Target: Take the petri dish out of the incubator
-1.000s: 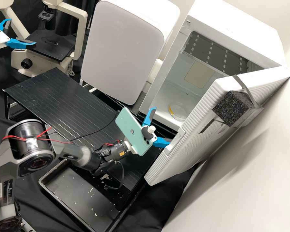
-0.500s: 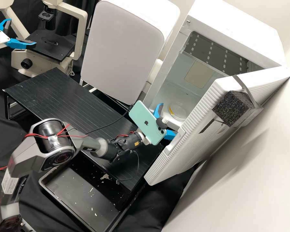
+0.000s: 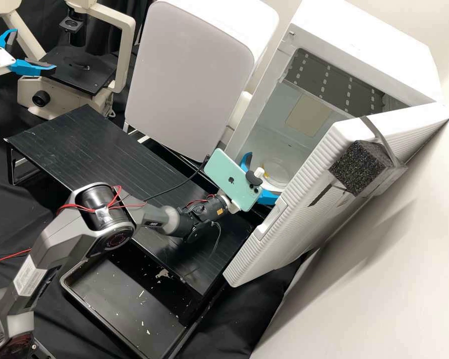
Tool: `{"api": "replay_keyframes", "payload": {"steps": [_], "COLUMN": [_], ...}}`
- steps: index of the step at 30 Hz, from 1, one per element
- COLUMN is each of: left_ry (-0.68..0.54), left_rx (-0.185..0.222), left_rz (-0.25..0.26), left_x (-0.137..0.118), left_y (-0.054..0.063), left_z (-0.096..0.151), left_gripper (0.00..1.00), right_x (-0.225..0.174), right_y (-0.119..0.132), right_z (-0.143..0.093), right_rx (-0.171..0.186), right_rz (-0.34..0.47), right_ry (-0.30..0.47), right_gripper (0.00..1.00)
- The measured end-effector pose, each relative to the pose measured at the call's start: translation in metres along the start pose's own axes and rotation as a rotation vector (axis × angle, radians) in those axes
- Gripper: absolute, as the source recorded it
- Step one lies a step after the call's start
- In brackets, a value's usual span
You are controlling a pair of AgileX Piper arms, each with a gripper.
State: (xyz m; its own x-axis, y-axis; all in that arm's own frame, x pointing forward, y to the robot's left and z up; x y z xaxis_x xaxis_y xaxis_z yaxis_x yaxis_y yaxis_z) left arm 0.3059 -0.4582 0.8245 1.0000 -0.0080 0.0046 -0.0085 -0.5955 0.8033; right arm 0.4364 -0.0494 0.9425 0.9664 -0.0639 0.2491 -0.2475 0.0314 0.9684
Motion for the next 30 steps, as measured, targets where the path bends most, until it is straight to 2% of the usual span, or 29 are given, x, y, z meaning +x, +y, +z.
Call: {"api": "replay_keyframes", "payload": {"steps": [7, 13, 14, 19, 25, 30], "left_ry": [0.0, 0.0, 0.0, 0.0, 0.0, 0.0], "left_rx": [0.0, 0.0, 0.0, 0.0, 0.0, 0.0], "left_rz": [0.0, 0.0, 0.0, 0.0, 0.0, 0.0], "left_x": [0.0, 0.0, 0.0, 0.0, 0.0, 0.0], "left_y": [0.0, 0.0, 0.0, 0.0, 0.0, 0.0], "left_z": [0.0, 0.0, 0.0, 0.0, 0.0, 0.0], "left_gripper": [1.0, 1.0, 1.0, 1.0, 1.0, 1.0], "right_x": [0.013, 0.02, 0.021, 0.022, 0.023, 0.023], "right_y": [-0.001, -0.005, -0.006, -0.007, -0.007, -0.008], "right_z": [0.003, 0.005, 0.004, 0.004, 0.002, 0.003], "right_rx": [-0.004, 0.031, 0.03, 0.034, 0.015, 0.035], "right_rz": [-0.006, -0.042, -0.054, -0.068, -0.08, -0.083], "right_ry": [-0.008, -0.006, -0.004, 0.007, 0.016, 0.01], "right_gripper": [1.0, 1.0, 0.0, 0.0, 0.0, 0.0]}}
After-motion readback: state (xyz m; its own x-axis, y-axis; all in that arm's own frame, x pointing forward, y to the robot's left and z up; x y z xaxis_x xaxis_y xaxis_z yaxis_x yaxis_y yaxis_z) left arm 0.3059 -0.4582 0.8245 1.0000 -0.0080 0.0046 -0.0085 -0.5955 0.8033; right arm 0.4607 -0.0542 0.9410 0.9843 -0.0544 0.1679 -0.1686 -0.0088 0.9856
